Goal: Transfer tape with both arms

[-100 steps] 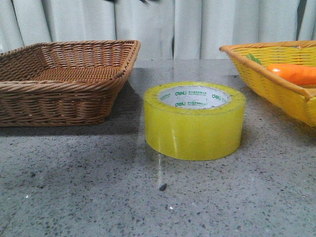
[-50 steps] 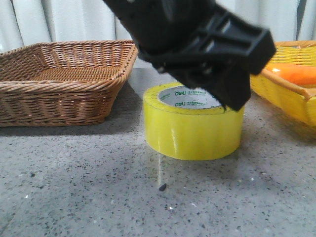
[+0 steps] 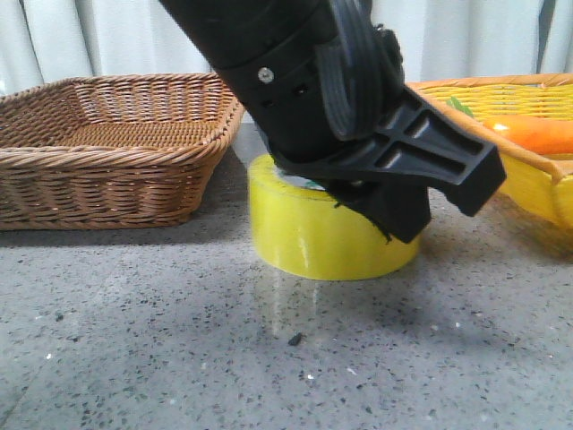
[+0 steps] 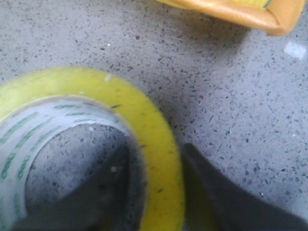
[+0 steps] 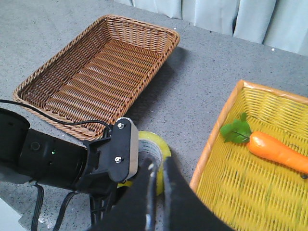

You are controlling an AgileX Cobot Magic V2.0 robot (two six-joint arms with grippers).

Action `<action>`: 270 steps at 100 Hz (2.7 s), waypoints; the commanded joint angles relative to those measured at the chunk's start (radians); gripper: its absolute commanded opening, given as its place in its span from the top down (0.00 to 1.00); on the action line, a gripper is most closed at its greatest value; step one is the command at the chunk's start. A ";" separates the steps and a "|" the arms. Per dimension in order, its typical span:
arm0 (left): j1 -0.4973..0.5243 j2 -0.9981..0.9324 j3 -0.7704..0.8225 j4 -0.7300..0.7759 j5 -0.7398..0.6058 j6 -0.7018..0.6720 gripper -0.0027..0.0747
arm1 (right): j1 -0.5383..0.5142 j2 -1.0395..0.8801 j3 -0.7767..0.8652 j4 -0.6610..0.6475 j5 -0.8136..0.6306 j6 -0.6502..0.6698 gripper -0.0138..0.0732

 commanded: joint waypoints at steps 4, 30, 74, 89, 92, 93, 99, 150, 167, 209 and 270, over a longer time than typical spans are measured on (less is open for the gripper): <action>0.000 -0.038 -0.037 0.022 -0.049 -0.003 0.96 | -0.003 0.000 -0.021 -0.017 -0.064 -0.001 0.93; 0.000 -0.087 -0.157 0.066 0.010 -0.003 0.99 | -0.003 0.000 -0.021 -0.017 -0.062 -0.001 0.93; 0.207 -0.232 -0.243 0.162 0.237 -0.003 0.99 | -0.003 0.000 -0.013 -0.017 -0.066 -0.001 0.93; 0.320 -0.235 -0.217 0.083 0.255 0.000 0.99 | -0.003 0.000 -0.003 -0.013 -0.066 -0.001 0.93; 0.332 -0.235 -0.203 0.067 0.247 0.002 0.99 | -0.003 0.000 -0.001 -0.011 -0.066 -0.001 0.93; 0.337 -0.235 -0.195 0.064 0.247 0.004 0.99 | -0.003 0.000 -0.001 -0.011 -0.066 -0.001 0.93; 0.351 -0.235 -0.158 0.060 0.232 0.004 0.99 | -0.003 0.000 -0.001 -0.007 -0.069 -0.001 0.93; 0.386 -0.240 -0.024 0.040 0.130 -0.005 0.46 | -0.003 -0.008 0.011 -0.009 -0.055 0.015 0.93; 0.386 -0.302 -0.024 -0.019 0.136 -0.018 0.58 | -0.003 -0.102 0.165 -0.071 -0.149 0.019 0.93; 0.384 -0.660 0.206 -0.076 -0.090 -0.018 0.99 | -0.003 -0.548 0.742 -0.155 -0.560 0.025 0.93; 0.384 -1.430 0.866 -0.101 -0.315 -0.018 0.99 | -0.005 -0.889 1.028 -0.303 -0.828 0.025 0.93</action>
